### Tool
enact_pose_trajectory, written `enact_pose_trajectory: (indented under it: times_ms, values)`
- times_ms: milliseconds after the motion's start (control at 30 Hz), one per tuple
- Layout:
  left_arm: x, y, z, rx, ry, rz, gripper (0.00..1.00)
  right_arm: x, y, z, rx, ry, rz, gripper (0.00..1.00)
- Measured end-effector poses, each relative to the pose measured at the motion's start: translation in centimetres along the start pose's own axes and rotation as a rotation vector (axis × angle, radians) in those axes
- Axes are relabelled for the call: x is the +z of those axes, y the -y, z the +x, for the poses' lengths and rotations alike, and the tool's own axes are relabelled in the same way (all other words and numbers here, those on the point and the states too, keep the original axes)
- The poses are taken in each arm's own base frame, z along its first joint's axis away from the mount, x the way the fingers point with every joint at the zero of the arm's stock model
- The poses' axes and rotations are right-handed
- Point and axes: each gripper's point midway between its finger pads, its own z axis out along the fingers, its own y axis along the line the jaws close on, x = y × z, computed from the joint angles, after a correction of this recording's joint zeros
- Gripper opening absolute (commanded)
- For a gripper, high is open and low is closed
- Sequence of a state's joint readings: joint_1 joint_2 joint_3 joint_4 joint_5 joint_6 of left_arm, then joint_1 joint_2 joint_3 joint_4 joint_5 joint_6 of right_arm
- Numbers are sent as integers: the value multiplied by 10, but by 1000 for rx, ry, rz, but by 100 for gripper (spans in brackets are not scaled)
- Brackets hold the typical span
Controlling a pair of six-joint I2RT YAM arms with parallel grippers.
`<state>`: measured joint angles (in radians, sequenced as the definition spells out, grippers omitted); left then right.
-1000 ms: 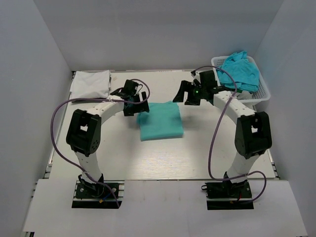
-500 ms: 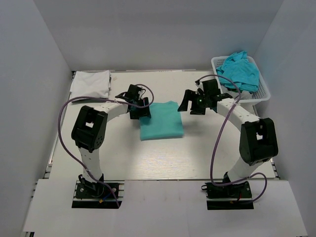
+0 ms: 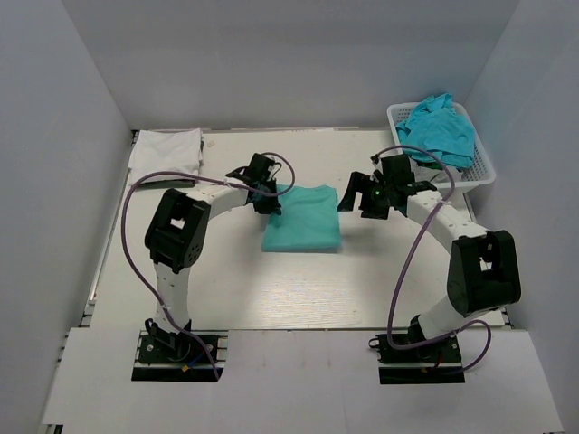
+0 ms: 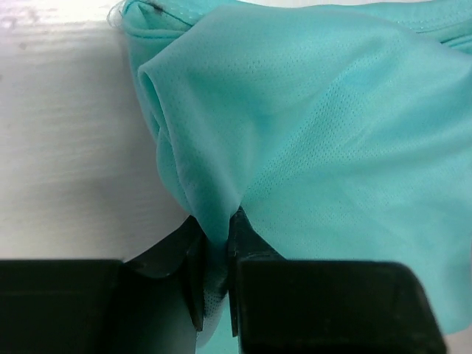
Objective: Fold and stack the t-shirts
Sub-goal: Smooth out wrinkles on the folded tshirt, then put the neatly folded tshirt into the corner of the board with the left arm
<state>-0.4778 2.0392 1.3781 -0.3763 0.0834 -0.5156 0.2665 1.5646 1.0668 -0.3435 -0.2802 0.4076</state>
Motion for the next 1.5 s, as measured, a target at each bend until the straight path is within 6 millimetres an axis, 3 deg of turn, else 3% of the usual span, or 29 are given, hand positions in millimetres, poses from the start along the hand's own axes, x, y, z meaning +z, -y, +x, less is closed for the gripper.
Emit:
enact_pose_trajectory:
  times_ms: [267,400,500,733,1167,1333,1500]
  values:
    - [4,8,-9,4,5,-45,0,-16,14,-9,8,69,61,90]
    - [-7,-7,-13,91,11,-76,0,-21,19,-10,8,84,78,90]
    - [-23,-18,-27,179,37,-100,0,-21,24,-7,7,81,91,90]
    - [-70,-42,-105,286,201,-171,0,-26,31,-3,11,77,107,90]
    - [-159,-121,-227,341,426,-351,0,-34,26,-14,18,81,100,90]
    - [-186,-149,-260,350,490,-404,0,-29,18,-26,21,75,67,90]
    - [-197,-178,-276,334,507,-411,0,-25,11,-37,23,67,43,90]
